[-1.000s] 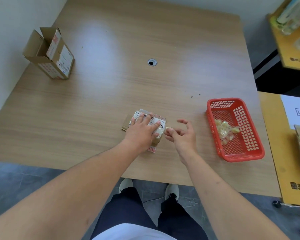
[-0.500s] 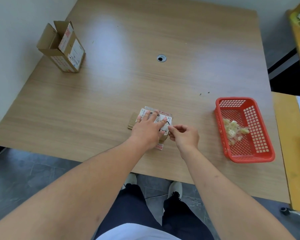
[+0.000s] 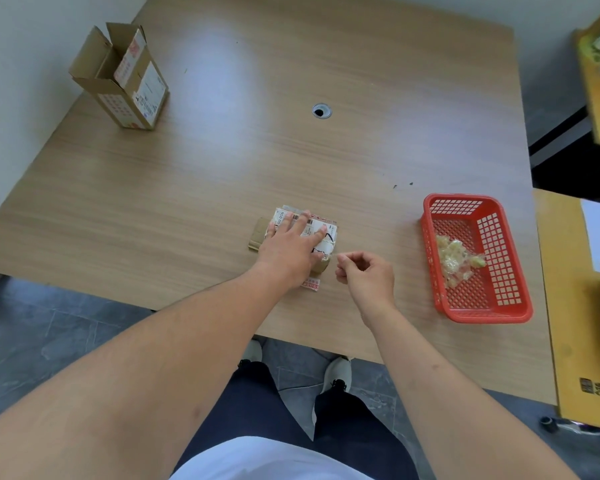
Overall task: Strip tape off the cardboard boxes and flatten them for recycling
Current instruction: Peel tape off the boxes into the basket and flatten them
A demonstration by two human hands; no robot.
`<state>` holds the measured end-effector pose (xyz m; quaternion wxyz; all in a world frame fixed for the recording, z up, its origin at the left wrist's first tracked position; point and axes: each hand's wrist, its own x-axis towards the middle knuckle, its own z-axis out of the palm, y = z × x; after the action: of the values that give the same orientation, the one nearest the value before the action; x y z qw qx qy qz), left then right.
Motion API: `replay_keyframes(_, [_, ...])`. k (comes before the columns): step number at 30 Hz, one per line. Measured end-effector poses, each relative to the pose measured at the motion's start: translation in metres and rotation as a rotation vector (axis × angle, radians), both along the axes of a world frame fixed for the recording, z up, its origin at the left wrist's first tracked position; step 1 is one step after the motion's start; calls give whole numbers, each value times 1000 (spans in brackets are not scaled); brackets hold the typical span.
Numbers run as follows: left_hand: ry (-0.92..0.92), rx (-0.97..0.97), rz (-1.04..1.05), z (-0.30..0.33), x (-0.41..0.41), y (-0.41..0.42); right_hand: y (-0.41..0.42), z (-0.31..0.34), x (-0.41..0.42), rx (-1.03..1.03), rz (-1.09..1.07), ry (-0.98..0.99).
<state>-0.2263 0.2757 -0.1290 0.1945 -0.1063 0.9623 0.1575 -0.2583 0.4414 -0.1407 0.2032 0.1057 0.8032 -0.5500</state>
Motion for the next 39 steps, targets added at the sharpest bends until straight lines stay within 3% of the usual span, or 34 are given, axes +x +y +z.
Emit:
replay_keyframes(7, [-25,4,11,4,-1,2,-4,3,-19,-190,-174,-120])
replay_keyframes(15, [-13,1,13,1,-1,2,-7,-4,-13,-84,-4,-36])
replay_keyframes(20, [-9,-12,10,-1,0,3,-9,-3,-10,-22,-34,-22])
replay_keyframes(28, [4,11,9,-4,-1,-2,-11,5,-10,290,307,182])
replay_keyframes(32, [6,24,23,-4,-3,-1,2,4,2,271,375,153])
replay_keyframes(39, [-4,20,23,-2,-3,1,9,0,4,14,56,-27])
